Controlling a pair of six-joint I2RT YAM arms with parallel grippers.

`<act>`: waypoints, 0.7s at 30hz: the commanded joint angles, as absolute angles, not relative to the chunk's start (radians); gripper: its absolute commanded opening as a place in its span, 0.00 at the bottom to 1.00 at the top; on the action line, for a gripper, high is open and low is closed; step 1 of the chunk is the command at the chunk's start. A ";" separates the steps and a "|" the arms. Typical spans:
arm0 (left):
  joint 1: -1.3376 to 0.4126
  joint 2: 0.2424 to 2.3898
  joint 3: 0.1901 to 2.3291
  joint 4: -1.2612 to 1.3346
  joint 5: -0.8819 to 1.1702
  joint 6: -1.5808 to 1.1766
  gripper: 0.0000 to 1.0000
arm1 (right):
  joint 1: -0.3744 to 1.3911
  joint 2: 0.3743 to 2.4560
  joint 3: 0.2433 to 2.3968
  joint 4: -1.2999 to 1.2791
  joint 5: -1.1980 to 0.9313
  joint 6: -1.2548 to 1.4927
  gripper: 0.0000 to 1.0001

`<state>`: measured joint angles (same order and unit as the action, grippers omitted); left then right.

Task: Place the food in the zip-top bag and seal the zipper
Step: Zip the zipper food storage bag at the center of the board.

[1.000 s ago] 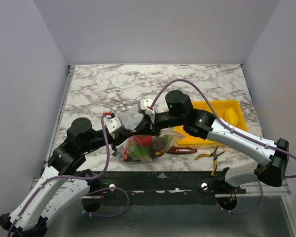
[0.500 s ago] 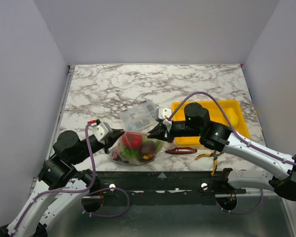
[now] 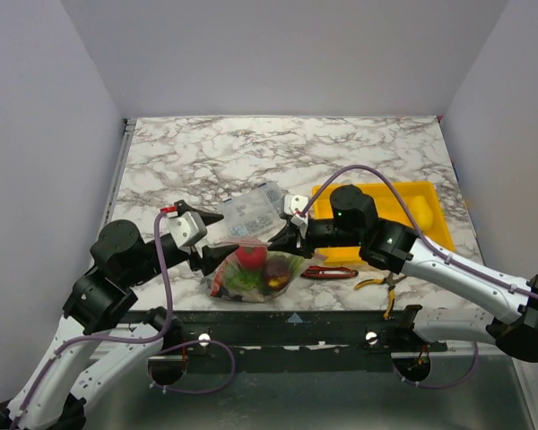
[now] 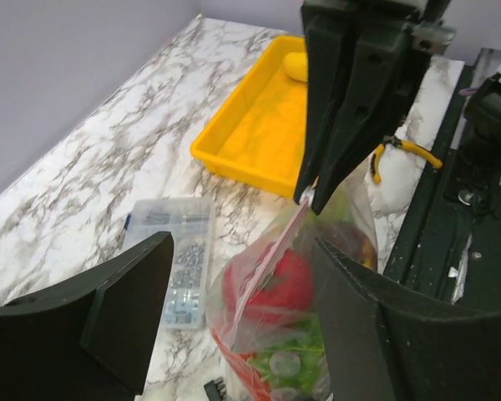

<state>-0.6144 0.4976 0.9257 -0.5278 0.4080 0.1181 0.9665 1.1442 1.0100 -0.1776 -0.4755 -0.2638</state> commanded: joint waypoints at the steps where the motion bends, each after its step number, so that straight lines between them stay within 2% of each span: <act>1: -0.616 0.598 1.018 -0.579 0.605 0.196 0.69 | 0.959 1.152 1.073 -0.181 -0.475 -0.282 0.00; 7: -0.712 0.707 1.040 -0.635 0.657 0.287 0.68 | 0.959 1.162 1.097 -0.189 -0.490 -0.285 0.00; 12: -0.801 0.762 1.021 -0.619 0.534 0.337 0.66 | 0.959 1.160 1.098 -0.198 -0.511 -0.281 0.00; 17: -0.818 0.813 1.042 -0.621 0.456 0.346 0.64 | 0.959 1.158 1.107 -0.216 -0.505 -0.287 0.00; 21: -0.822 0.841 1.059 -0.637 0.429 0.376 0.54 | 0.959 1.159 1.108 -0.227 -0.501 -0.291 0.00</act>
